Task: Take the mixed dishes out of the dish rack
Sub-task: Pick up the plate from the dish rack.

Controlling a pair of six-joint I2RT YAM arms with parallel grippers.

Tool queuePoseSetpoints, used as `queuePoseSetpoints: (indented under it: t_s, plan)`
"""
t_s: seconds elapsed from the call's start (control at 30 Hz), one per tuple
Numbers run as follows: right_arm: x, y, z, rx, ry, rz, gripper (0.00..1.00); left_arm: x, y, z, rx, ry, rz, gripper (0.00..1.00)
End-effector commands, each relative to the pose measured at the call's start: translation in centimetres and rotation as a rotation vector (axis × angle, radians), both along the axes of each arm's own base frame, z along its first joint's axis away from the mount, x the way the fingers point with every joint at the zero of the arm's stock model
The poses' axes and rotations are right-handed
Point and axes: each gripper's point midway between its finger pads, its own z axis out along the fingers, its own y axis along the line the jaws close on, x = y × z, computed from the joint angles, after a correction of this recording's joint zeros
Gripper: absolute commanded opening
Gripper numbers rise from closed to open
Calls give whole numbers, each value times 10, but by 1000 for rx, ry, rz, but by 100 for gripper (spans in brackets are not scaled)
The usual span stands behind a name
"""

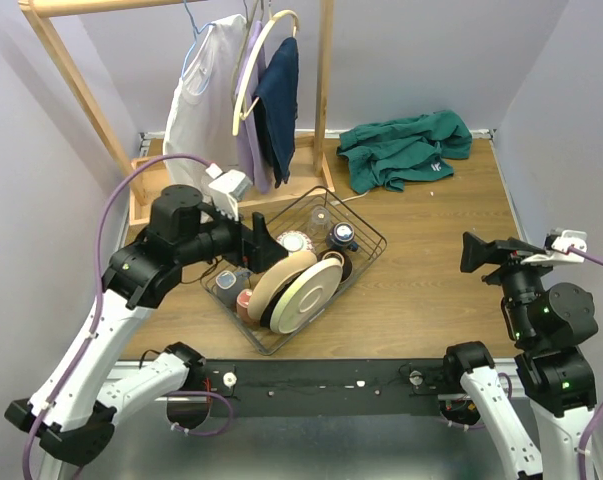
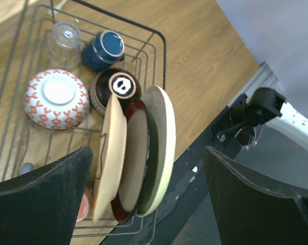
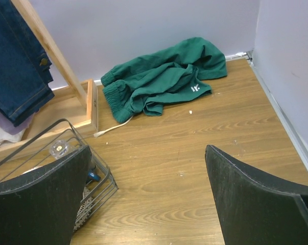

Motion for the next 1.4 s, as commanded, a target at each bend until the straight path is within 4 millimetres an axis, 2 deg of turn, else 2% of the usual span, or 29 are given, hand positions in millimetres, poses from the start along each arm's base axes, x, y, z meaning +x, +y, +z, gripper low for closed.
queuePoseSetpoints:
  t_s: [0.0,0.17,0.3,0.4,0.67,0.9,1.03,1.37]
  plan:
    - [2,8,-5,11,32,38,100,7,-7,-1,34,-6,69,96]
    - [2,8,-5,11,32,41,100,19,4,-29,164,26,121,88]
    - [1,8,-6,5,33,41,100,20,4,-56,254,87,95,88]
    - [0,7,-6,0,35,36,100,21,2,-68,283,101,73,83]
    - [0,7,-6,3,27,36,100,18,-12,-87,302,169,-8,62]
    - [2,7,-9,5,32,36,100,15,-15,-114,354,226,-57,55]
    - [3,7,-11,5,33,32,100,12,-18,-122,366,262,-87,53]
    - [4,6,-14,8,32,26,100,-9,-26,-140,347,353,-193,39]
